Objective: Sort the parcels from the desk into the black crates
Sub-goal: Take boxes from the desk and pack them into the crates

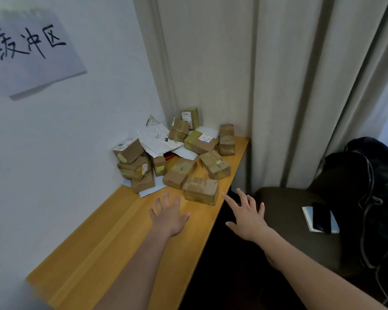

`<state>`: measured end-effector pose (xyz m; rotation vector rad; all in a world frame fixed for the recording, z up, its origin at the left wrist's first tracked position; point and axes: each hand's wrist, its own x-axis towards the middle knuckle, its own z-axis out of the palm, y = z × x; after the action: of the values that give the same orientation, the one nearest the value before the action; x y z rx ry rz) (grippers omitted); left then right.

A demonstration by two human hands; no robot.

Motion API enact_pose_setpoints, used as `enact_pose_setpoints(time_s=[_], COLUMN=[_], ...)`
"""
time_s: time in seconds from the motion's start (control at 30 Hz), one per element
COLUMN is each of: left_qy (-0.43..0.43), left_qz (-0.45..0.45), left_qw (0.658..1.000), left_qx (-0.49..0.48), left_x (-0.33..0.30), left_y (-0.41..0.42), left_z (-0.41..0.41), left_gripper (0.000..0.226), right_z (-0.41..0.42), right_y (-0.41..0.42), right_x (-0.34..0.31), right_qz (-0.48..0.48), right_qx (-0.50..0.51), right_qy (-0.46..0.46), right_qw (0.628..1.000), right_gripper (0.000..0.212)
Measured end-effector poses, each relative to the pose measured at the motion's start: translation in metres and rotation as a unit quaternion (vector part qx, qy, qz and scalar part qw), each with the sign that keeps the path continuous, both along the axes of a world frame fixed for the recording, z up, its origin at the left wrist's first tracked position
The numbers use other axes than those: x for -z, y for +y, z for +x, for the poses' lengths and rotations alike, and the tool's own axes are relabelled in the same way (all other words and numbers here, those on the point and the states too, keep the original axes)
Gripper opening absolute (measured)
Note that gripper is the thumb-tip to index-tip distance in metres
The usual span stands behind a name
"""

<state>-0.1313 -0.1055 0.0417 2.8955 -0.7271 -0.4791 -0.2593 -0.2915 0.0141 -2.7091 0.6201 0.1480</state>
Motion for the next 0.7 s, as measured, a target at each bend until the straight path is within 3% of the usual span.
enact_pose_setpoints(time_s=[0.3, 0.7], left_qy=[0.01, 0.106], left_qz=[-0.013, 0.002], left_qw=[1.0, 0.99], left_qx=[0.001, -0.097], left_x=[0.018, 0.065], left_y=[-0.054, -0.06], left_z=[0.127, 0.215], left_gripper=[0.069, 0.073], right_z=[0.137, 0.265], right_y=[-0.051, -0.064], right_x=[-0.006, 0.066], right_qz=[-0.008, 0.045], right_qx=[0.009, -0.058], right_qy=[0.024, 0.14], right_qw=[1.0, 0.988], right_gripper=[0.083, 0.081])
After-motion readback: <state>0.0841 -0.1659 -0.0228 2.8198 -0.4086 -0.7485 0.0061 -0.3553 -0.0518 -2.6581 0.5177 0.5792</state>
